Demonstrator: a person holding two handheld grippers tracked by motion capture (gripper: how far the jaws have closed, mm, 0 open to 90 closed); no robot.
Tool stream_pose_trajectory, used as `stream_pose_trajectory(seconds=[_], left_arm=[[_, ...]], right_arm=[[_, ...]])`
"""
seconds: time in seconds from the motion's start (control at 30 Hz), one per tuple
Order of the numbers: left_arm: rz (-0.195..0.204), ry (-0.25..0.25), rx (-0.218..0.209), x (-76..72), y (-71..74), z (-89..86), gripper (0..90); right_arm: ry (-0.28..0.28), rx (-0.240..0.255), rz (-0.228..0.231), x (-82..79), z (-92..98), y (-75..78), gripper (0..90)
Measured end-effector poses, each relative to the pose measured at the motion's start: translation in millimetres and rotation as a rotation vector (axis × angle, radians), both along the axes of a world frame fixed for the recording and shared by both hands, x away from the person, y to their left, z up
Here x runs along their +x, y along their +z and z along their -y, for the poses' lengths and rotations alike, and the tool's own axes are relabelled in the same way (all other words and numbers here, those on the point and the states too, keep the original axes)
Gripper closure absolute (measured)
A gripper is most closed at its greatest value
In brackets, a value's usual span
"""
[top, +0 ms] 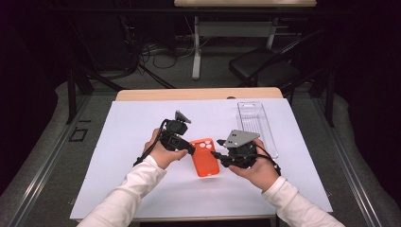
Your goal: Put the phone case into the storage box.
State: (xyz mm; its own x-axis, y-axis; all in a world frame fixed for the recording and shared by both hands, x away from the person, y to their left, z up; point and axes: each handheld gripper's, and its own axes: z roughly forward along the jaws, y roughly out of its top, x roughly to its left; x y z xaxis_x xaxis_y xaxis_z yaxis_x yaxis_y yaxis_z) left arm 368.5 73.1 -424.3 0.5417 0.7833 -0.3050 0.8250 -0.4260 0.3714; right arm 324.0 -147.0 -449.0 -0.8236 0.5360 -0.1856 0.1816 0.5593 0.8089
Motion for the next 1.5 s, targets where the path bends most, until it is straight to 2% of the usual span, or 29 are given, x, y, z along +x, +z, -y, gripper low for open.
stream_pose_trajectory(seconds=[0.27,0.67,1.13,1.5], left_arm=[[-0.004,-0.011,0.013,0.3,2.6,4.4,82.4],[0.0,-0.023,0.045,0.5,4.0,7.6,82.4],[0.007,-0.042,0.075,-2.3,8.7,17.7,82.4],[0.013,-0.057,0.09,-3.9,9.9,24.2,82.4]], right_arm=[[0.008,-0.021,-0.03,6.7,-1.5,10.6,54.7],[0.001,-0.064,-0.03,11.9,-0.6,20.5,55.5],[0.016,-0.094,-0.008,11.7,-7.1,33.5,62.3],[0.027,-0.128,-0.02,11.3,-10.2,32.4,69.8]])
